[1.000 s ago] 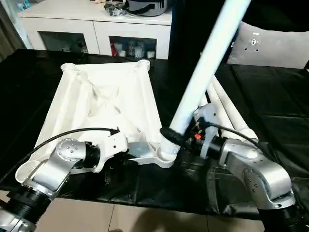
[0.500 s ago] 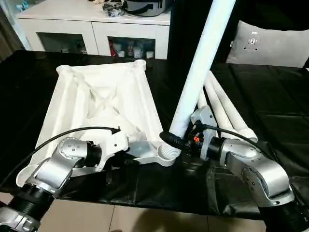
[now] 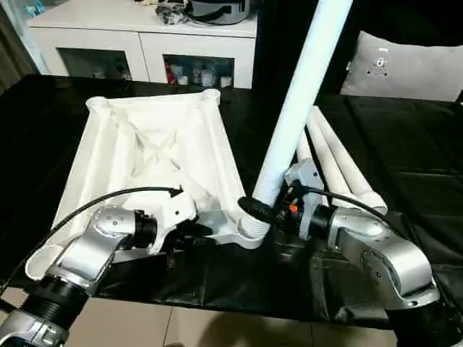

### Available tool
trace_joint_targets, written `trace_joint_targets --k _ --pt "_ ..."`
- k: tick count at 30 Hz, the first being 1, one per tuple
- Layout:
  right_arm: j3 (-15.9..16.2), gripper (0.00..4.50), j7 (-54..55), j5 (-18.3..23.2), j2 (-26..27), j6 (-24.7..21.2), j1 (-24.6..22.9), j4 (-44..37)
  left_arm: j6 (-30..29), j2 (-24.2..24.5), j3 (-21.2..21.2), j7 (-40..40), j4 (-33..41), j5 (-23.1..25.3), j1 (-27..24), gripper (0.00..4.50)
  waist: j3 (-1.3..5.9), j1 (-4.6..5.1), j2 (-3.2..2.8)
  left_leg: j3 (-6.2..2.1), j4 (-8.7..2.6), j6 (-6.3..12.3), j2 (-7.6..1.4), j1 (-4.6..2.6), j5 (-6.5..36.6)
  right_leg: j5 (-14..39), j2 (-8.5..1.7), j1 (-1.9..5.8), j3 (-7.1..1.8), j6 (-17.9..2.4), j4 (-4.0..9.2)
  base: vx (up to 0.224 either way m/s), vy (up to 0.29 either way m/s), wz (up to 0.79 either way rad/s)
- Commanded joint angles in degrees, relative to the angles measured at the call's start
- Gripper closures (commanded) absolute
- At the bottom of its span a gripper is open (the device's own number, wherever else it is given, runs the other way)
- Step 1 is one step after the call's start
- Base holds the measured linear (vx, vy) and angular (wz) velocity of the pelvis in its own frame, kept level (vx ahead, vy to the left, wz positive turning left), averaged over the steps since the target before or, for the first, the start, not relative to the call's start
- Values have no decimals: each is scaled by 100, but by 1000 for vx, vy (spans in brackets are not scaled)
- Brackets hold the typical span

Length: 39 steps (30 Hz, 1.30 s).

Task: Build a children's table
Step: Insert table leg to table base

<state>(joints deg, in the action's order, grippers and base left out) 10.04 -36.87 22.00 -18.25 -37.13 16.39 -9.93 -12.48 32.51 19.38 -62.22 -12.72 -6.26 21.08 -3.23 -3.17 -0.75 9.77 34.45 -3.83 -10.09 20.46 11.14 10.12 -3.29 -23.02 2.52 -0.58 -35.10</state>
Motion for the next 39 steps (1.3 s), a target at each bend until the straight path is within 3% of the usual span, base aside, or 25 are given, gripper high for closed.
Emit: trace_joint_targets --k 1,7,8,11,19,20,29,33,39 --pt "5 259 -38 -39 -9 98 113 21 46 54 0 34 -81 100 60 376 353 1 -42 -95 -435 -131 -235 -39 1391 1959 -407 245 -271 -877 479 0 0 0" --pt "101 259 -55 -128 -13 57 226 180 138 -21 -60 95 -133 129 66 416 344 8 -31 -98 -436 -128 -230 -47 1457 2178 -411 230 -264 -841 494 0 0 0" --pt "123 259 -58 -146 -22 38 245 209 157 -39 -76 97 -140 113 66 440 343 10 -33 -95 -432 -129 -224 -47 1461 2210 -411 229 -263 -838 502 0 0 0" --pt "233 259 -93 -217 -57 -67 360 363 240 -55 -81 -13 -116 62 45 440 348 11 -27 -103 -438 -132 -233 -39 1438 2214 -418 238 -269 -787 498 0 0 0" --pt "414 259 -215 -308 -91 -193 569 683 472 -36 -16 -296 -24 -11 25 450 372 11 -23 -83 -420 -89 -239 -26 1165 1583 -412 261 -272 -1011 427 0 0 0" --pt "444 259 -241 -331 -93 -175 595 750 498 -38 -12 -361 -6 -42 27 450 370 19 2 -74 -416 -75 -237 -27 1159 1576 -410 263 -273 -1017 434 0 0 0" --pt "463 259 -457 -281 -54 -132 709 1034 654 -124 5 -468 -140 19 152 450 353 3 15 -72 -418 -58 -239 -31 1200 1883 -423 251 -277 -938 461 0 0 0" --pt "282 259 -496 -148 95 14 701 1275 691 -174 -34 -550 -205 -3 249 450 354 -2 30 -76 -423 -70 -240 -29 1217 1964 -432 252 -275 -922 459 0 0 0" --pt "-113 259 -491 131 284 106 515 1515 667 -239 -128 -514 -321 -30 338 450 370 -14 7 -72 -417 -57 -244 -36 1164 1767 -430 255 -272 -993 450 0 0 0"
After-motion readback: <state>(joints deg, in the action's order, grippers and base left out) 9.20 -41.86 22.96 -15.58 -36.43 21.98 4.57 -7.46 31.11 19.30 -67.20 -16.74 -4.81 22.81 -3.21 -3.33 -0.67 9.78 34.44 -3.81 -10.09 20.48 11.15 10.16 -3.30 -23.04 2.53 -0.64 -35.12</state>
